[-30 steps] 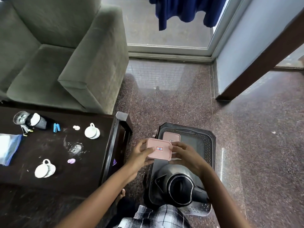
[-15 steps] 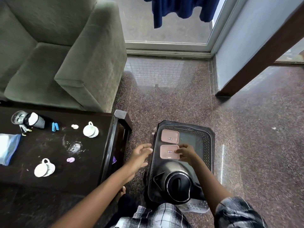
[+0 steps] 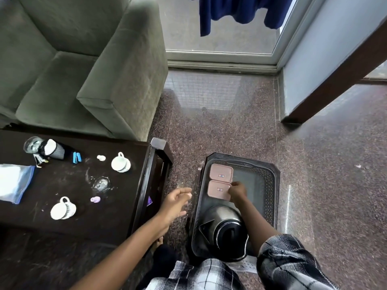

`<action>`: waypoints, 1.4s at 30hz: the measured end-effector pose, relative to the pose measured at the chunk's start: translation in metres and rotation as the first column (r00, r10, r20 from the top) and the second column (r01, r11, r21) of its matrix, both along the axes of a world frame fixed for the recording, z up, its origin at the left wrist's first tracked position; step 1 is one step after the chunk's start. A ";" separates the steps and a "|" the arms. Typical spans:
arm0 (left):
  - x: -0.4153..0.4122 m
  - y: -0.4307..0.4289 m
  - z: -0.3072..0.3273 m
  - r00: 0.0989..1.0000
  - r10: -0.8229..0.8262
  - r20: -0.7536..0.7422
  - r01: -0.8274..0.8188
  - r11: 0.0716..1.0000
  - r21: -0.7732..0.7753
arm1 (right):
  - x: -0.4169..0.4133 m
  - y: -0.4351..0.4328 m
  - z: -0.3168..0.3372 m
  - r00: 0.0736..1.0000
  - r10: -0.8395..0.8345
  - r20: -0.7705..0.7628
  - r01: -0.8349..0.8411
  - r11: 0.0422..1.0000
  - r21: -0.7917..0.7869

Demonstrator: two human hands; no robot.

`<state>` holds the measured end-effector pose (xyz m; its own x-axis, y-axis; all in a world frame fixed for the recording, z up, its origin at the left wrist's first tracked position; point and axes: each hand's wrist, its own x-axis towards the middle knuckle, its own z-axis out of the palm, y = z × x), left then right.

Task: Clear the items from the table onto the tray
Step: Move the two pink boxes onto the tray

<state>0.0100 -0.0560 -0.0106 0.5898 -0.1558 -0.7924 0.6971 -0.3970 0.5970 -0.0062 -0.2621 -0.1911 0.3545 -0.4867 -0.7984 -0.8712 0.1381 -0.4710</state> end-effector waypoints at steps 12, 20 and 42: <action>-0.003 0.005 -0.003 1.000 0.011 -0.001 -0.011 1.000 -0.002 | 0.007 0.010 0.012 0.995 0.101 0.018 -0.098 0.989 -0.112; -0.007 0.006 -0.004 1.000 0.010 0.003 -0.010 1.000 -0.009 | 0.005 0.009 -0.006 0.996 0.089 0.015 -0.088 0.993 -0.082; 0.001 0.036 0.009 0.981 0.192 -0.011 -0.192 0.972 -0.138 | 0.023 0.072 0.135 0.908 -0.097 0.408 0.028 0.985 0.172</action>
